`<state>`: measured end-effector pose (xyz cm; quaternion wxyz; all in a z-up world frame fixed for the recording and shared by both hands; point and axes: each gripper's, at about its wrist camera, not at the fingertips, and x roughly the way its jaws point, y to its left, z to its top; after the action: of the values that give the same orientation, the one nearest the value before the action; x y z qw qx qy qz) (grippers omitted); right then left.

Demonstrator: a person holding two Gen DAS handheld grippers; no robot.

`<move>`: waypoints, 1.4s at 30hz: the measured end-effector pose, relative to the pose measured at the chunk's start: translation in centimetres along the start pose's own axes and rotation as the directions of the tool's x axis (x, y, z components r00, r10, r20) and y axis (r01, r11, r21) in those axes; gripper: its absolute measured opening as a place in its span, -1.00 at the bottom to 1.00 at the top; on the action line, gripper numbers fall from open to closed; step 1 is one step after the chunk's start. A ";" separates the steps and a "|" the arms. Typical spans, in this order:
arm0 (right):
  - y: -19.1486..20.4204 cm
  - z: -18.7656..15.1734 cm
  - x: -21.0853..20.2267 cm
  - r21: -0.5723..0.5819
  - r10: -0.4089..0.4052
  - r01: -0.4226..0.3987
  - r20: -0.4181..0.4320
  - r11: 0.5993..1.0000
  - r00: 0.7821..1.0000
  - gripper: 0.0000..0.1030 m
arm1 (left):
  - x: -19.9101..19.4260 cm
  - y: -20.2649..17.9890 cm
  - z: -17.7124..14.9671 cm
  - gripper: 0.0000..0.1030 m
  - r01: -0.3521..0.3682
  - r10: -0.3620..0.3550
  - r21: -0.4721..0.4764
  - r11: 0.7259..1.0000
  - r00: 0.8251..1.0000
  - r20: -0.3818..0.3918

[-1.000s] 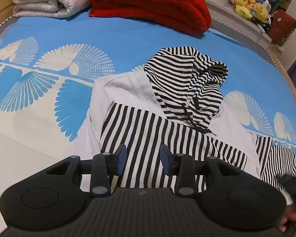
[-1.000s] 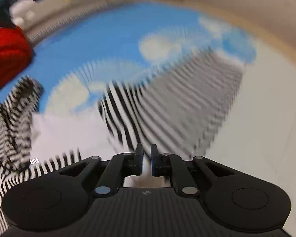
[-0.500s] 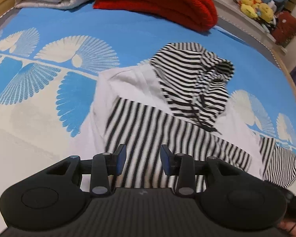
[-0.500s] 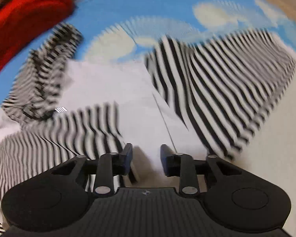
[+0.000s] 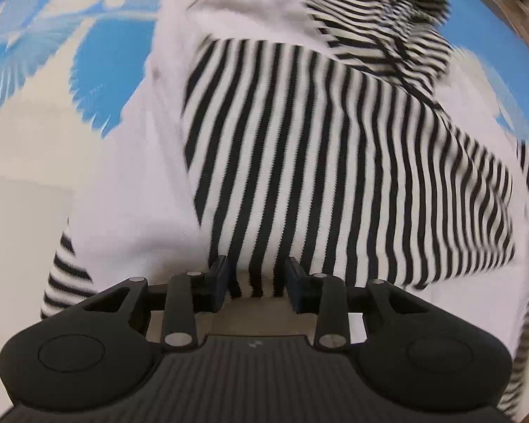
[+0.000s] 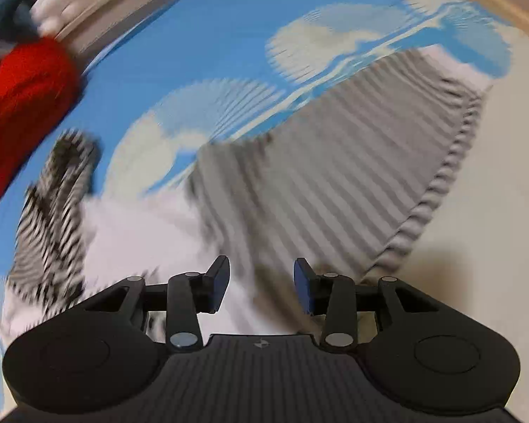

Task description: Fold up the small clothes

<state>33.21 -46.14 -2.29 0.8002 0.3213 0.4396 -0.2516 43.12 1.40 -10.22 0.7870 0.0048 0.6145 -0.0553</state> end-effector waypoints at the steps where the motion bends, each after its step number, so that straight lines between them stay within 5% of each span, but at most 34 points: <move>1: -0.9 0.4 -0.3 0.022 -0.012 0.012 0.008 1.000 1.000 -0.18 | -0.3 -0.5 0.0 -0.24 -0.021 0.021 0.025 0.999 1.000 0.002; 8: -7.4 2.9 0.1 0.129 -0.109 0.098 0.075 0.987 0.991 -0.18 | -3.9 -4.4 0.1 -0.20 -0.071 0.049 0.139 0.988 0.987 0.152; 14: -12.5 3.9 0.9 0.192 -0.169 0.150 0.088 0.970 0.982 -0.16 | -4.5 -7.1 -0.6 -0.20 -0.051 0.016 0.206 0.977 0.985 0.170; 22: -17.8 5.9 2.8 0.370 -0.061 0.036 0.057 0.929 0.996 -0.14 | -3.8 -7.8 -0.6 -0.19 -0.054 0.019 0.220 0.974 0.987 0.161; 25: -17.5 6.5 3.2 0.350 -0.041 0.007 0.090 0.937 0.995 -0.14 | -3.9 -7.6 -0.4 -0.19 -0.052 0.017 0.212 0.976 0.986 0.165; 26: -17.3 6.5 3.3 0.345 -0.037 0.001 0.097 0.939 0.995 -0.22 | -4.0 -7.4 -0.3 -0.19 -0.051 0.016 0.207 0.977 0.986 0.166; 28: -16.8 6.6 3.5 0.346 -0.043 0.007 0.097 0.938 0.994 -0.80 | -4.2 -7.1 -0.2 -0.20 -0.049 0.015 0.200 0.979 0.985 0.170; 30: -15.9 6.4 2.7 0.348 -0.126 0.072 0.135 0.935 0.983 -0.91 | -4.5 -6.7 -0.1 -0.19 -0.052 0.018 0.191 0.980 0.984 0.175; 32: -12.2 6.3 0.6 0.233 -0.198 0.138 0.257 0.963 0.946 -0.92 | -4.8 -5.9 0.2 -0.20 -0.058 0.026 0.169 0.984 0.982 0.186; 35: -4.1 4.6 -3.0 -0.044 -0.100 0.134 0.447 0.990 0.889 -0.92 | -5.7 -4.1 0.8 -0.19 -0.062 0.038 0.111 0.992 0.977 0.208; 37: 2.6 1.1 -5.7 -0.316 0.106 0.075 0.520 0.946 0.847 -0.92 | -6.2 -2.5 1.2 -0.20 -0.063 0.049 0.060 0.996 0.975 0.216; 38: 5.6 -1.0 -6.7 -0.460 0.247 0.000 0.477 0.888 0.843 -0.92 | -6.5 -1.6 1.5 -0.20 -0.063 0.055 0.030 0.998 0.974 0.219; 40: 10.5 -5.4 -7.9 -0.697 0.495 -0.206 0.241 0.686 0.835 -0.91 | -6.9 0.1 2.0 -0.19 -0.058 0.062 -0.026 0.998 0.974 0.218; 42: 14.2 -10.3 -8.3 -0.784 0.610 -0.438 -0.097 0.440 0.786 -0.81 | -7.4 1.9 2.6 -0.20 -0.038 0.059 -0.098 0.994 0.974 0.217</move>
<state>33.35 -28.12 4.84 0.9342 0.0396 0.2978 0.1926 44.08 3.70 -2.54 0.8504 -0.0230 0.5256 -0.0077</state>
